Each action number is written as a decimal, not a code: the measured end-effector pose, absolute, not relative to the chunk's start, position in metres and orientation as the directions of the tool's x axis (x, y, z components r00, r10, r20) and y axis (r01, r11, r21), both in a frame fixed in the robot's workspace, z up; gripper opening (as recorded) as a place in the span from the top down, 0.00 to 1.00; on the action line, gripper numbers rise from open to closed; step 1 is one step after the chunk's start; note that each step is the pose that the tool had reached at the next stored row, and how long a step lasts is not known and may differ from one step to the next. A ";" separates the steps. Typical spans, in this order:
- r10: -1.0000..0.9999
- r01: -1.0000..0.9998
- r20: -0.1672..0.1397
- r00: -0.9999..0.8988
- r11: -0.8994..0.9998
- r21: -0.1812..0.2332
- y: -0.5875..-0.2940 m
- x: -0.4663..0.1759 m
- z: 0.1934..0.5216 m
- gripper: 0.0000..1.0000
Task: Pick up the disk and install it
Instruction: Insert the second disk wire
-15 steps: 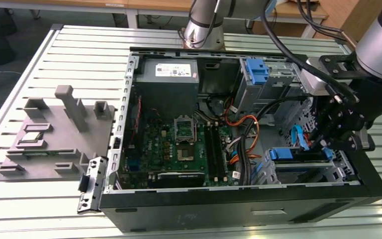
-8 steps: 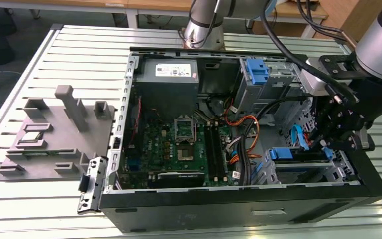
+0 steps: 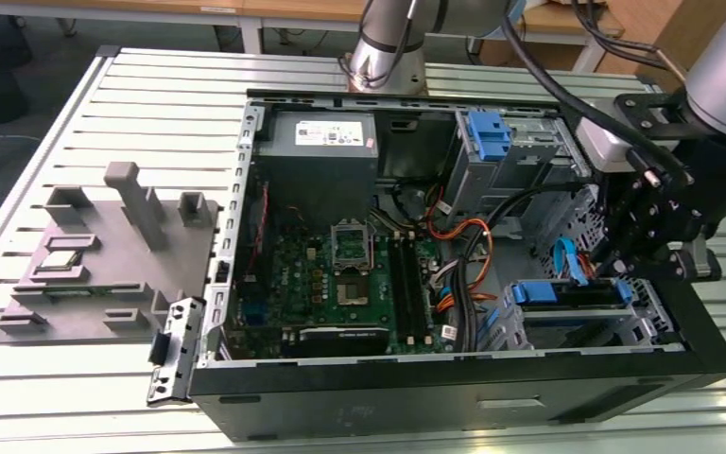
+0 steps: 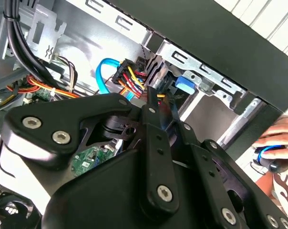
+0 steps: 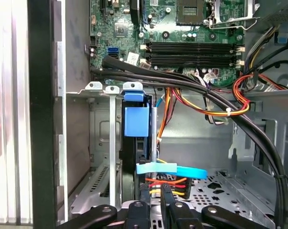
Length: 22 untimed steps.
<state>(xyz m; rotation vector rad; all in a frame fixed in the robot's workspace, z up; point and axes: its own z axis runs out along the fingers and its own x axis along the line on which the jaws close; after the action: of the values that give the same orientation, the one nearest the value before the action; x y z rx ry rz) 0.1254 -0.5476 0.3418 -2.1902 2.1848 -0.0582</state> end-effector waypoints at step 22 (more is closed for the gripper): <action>-0.999 -0.997 -0.006 -0.044 0.044 -0.060 -0.548 0.119 0.349 0.76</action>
<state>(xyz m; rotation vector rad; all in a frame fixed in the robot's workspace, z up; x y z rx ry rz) 0.1187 -0.5476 0.3495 -2.1401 2.2359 -0.0615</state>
